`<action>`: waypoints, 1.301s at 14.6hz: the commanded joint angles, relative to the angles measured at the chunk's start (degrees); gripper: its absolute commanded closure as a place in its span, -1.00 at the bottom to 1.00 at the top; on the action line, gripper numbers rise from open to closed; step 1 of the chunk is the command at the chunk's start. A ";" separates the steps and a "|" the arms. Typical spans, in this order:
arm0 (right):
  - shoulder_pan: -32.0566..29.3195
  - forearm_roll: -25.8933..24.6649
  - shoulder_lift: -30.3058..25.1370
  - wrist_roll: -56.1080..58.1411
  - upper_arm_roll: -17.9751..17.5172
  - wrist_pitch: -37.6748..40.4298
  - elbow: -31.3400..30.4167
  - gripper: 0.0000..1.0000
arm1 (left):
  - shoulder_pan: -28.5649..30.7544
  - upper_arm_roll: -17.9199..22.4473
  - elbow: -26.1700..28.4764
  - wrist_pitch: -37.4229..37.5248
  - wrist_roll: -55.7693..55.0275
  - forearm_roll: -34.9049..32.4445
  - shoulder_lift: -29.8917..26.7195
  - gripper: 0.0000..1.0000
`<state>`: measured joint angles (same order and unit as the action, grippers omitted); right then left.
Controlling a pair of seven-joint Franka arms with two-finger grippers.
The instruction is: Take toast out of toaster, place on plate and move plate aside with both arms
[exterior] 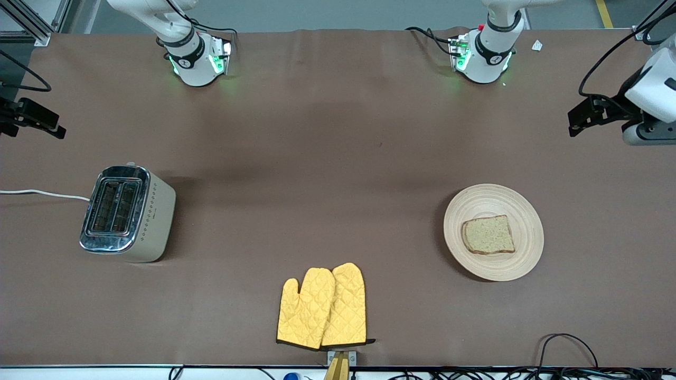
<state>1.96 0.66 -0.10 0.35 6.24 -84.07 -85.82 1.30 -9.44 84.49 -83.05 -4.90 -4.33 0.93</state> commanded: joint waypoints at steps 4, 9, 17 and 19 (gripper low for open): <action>-0.38 -0.66 -0.60 -0.97 -0.62 0.31 -0.40 -1.00 | -1.21 2.32 3.13 1.66 -0.37 3.35 -3.30 -1.00; -0.38 -0.66 -0.51 -0.97 -0.62 0.31 -0.40 -1.00 | -1.21 2.32 2.61 2.28 -0.46 3.27 -3.04 -1.00; -0.38 -0.57 -0.60 -0.97 -0.62 0.31 -0.40 -1.00 | -1.65 2.05 0.41 2.28 -0.02 1.78 -1.19 -1.00; -0.38 -0.57 -0.51 -0.97 -0.62 0.31 -0.31 -1.00 | -2.09 1.88 0.41 2.28 -0.37 1.78 -0.93 -1.00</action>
<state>1.96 0.66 -0.10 0.32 6.24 -84.04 -85.82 -0.14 -7.46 86.19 -81.27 -4.89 -1.88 -0.72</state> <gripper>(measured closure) 0.000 0.000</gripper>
